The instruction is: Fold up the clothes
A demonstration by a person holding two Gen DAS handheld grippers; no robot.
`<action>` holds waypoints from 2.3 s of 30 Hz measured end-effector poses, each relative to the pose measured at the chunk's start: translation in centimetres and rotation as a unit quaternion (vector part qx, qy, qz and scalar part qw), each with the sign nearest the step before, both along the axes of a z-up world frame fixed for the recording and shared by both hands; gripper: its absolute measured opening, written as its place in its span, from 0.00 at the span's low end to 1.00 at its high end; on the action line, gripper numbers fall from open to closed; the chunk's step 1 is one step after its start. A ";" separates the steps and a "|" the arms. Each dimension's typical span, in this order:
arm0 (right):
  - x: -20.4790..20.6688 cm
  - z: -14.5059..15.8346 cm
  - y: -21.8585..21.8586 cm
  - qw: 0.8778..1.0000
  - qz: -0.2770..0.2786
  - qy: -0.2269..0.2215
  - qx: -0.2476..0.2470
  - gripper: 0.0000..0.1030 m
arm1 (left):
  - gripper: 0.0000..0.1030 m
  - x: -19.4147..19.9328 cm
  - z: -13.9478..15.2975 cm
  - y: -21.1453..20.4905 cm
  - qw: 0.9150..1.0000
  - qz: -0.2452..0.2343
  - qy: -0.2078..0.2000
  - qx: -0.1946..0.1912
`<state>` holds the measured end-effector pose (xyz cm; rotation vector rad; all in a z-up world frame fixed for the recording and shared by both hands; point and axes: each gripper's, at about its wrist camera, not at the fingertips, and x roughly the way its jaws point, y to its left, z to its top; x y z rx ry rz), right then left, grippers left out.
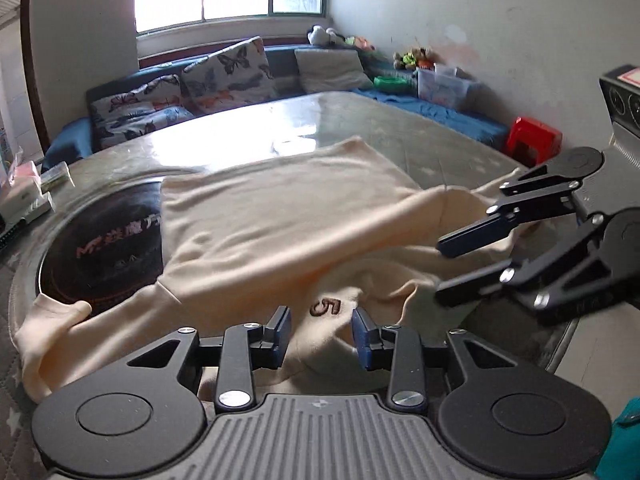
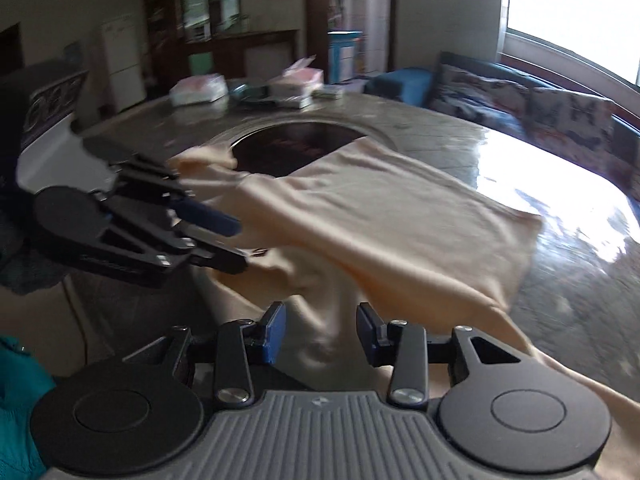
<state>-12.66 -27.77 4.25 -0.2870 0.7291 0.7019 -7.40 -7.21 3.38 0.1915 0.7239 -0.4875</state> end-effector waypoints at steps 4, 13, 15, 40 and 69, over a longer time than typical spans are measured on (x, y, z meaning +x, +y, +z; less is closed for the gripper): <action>0.0 -0.7 1.3 1.000 0.014 -0.005 -0.011 0.29 | 0.14 -0.2 -0.5 -0.2 1.000 -0.007 -0.007 0.006; -0.6 -0.3 1.0 1.000 0.021 -0.010 -0.007 0.05 | 0.06 -4.2 2.4 1.9 0.997 -0.036 -0.057 -0.043; -0.7 0.1 0.4 1.000 0.018 -0.007 -0.003 0.05 | 0.06 -4.9 2.2 2.3 0.997 -0.050 -0.047 -0.042; 3.2 1.4 -4.6 0.998 -0.056 0.014 0.016 0.28 | 0.10 4.8 -1.5 5.8 0.995 0.074 0.035 -0.063; 24.2 -3.5 -7.0 0.979 -0.204 0.008 -0.004 0.22 | 0.11 7.6 -1.6 7.9 0.988 0.123 0.027 -0.093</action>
